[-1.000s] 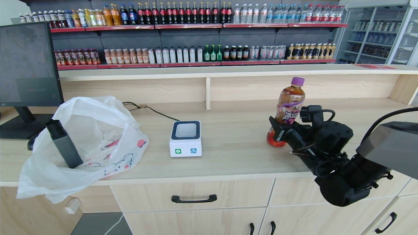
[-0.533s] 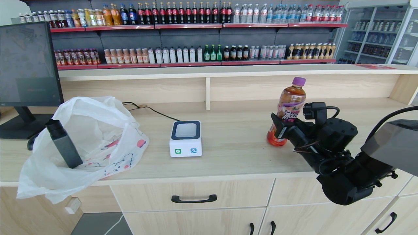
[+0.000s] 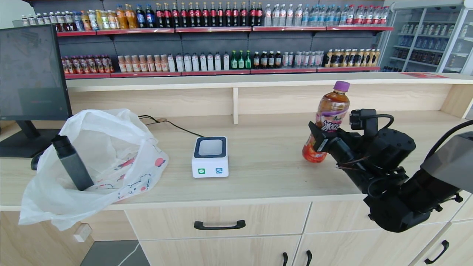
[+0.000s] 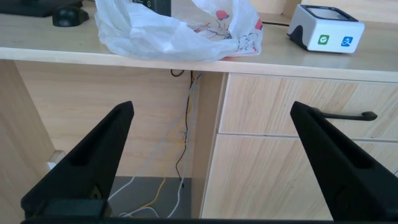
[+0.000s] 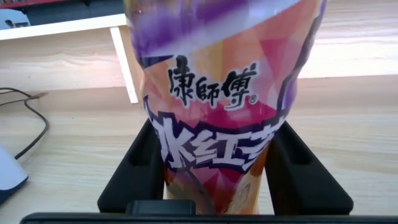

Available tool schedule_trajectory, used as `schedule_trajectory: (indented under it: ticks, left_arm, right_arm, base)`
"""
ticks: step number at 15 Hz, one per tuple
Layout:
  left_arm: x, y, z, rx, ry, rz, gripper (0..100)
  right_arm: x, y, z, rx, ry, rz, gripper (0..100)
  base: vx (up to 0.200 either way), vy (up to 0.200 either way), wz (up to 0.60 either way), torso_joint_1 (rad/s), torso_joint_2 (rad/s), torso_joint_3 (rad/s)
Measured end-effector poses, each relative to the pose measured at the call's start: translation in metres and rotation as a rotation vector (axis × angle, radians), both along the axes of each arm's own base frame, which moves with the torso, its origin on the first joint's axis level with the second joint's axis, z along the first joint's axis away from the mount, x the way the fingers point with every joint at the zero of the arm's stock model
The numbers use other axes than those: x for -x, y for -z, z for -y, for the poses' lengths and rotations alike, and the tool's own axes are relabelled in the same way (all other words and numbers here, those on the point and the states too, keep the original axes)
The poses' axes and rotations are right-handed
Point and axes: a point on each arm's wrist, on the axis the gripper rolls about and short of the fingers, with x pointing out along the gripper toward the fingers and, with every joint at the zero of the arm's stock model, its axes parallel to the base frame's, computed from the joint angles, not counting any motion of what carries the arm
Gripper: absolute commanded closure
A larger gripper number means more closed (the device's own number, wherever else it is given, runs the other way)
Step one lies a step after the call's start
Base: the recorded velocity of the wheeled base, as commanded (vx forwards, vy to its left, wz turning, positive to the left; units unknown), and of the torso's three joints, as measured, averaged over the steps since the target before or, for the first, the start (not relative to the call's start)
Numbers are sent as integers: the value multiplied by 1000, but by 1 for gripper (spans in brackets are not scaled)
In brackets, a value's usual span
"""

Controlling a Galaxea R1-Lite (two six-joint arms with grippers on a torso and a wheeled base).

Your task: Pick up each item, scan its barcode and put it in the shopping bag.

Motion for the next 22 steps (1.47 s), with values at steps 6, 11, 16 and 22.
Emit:
schedule_trajectory:
  ticks: [6, 11, 16, 22]
  left_arm:
    - [0, 0, 0, 0, 0, -1, 0]
    - [0, 1, 0, 0, -1, -5, 0]
    - [0, 1, 0, -1, 0, -5, 0]
    - [0, 0, 0, 1, -1, 0, 0]
  right_arm:
    - [27, -20, -30, -22, -108, 40, 100]
    - [67, -26, -41, -14, -190, 18, 100]
    - [129, -39, -25, -6, -250, 11, 100]
    - [165, -40, -20, -57, -329, -14, 100]
  base:
    - [0, 0, 0, 0, 0, 0]
    - [0, 0, 0, 0, 0, 0]
    - [0, 0, 0, 0, 0, 0]
    - [0, 0, 0, 0, 0, 0]
